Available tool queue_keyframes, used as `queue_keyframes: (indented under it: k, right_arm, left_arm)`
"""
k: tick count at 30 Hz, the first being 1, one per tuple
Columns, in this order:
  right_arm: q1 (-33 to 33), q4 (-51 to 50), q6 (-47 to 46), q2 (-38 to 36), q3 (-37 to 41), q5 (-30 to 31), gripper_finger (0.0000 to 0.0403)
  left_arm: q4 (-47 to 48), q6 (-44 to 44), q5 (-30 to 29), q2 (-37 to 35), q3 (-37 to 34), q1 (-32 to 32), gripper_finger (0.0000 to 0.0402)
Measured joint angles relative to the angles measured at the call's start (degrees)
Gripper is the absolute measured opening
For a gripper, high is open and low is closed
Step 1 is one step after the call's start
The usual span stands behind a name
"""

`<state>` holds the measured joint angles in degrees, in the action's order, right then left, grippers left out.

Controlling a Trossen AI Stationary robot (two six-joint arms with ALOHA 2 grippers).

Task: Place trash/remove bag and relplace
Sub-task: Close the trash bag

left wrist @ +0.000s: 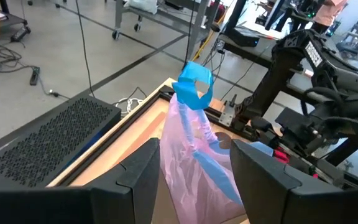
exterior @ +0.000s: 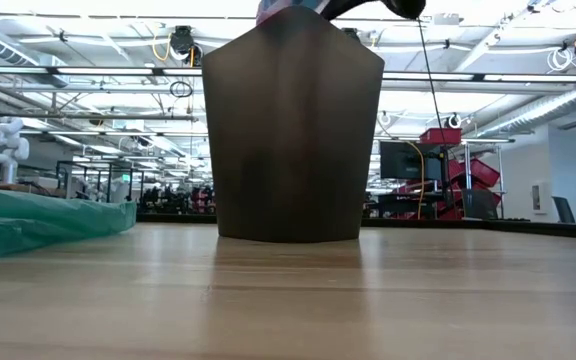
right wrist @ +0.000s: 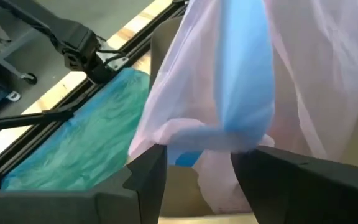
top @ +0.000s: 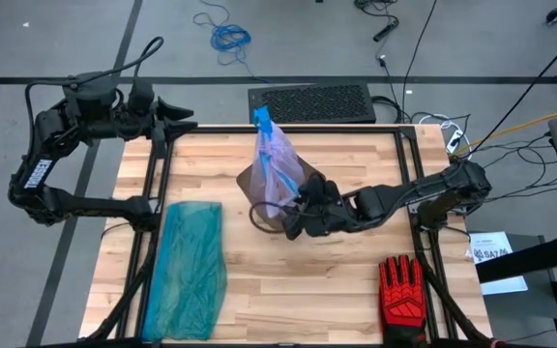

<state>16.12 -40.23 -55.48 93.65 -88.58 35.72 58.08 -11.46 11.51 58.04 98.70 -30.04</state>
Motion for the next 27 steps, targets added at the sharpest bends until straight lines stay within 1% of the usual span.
queue_keyframes:
  k: [4,6,8,12,13,15,17,20,25,27]
  right_arm:
    - [-2.24,0.3,1.8,0.0,0.0,-3.34,0.0169]
    - [-3.14,1.67,3.13,0.0,0.0,-6.59,0.0155]
    - [-3.71,4.11,4.51,0.0,0.0,-9.81,0.0124]
    - [-4.08,9.84,4.26,-0.08,0.0,-15.2,0.0026]
    - [-4.0,11.51,3.68,-0.19,0.0,-16.07,0.0014]
    - [-4.0,14.35,0.67,-0.32,-0.27,-17.12,0.0009]
    - [-4.0,14.99,-2.75,-0.33,-1.32,-17.78,0.0003]
    - [-4.04,14.95,-8.54,-0.42,-3.19,-16.61,0.0001]
    - [-4.6,11.63,-14.99,-0.42,-7.61,-13.44,0.0]
    - [-5.25,7.81,-20.06,-0.5,-9.62,-13.09,0.0]
  left_arm:
    - [0.03,0.26,-0.01,0.0,0.0,0.0,0.0189]
    - [0.03,0.26,0.0,0.0,0.0,0.0,0.0189]
    - [0.06,0.27,-0.01,0.0,0.0,0.02,0.0189]
    - [0.09,0.28,-0.01,-0.12,0.0,0.0,0.0189]
    - [0.1,0.28,-0.01,-0.14,0.0,0.0,0.0189]
    - [0.17,0.32,0.01,-0.22,0.0,0.02,0.0189]
    - [0.57,0.39,0.01,-0.26,0.0,0.02,0.0189]
    - [1.8,0.5,-0.01,-0.26,0.0,0.0,0.0189]
    - [1.86,1.72,-0.44,-0.26,0.0,0.0,0.0189]
    - [1.88,1.72,-0.47,-0.26,0.0,0.0,0.0189]
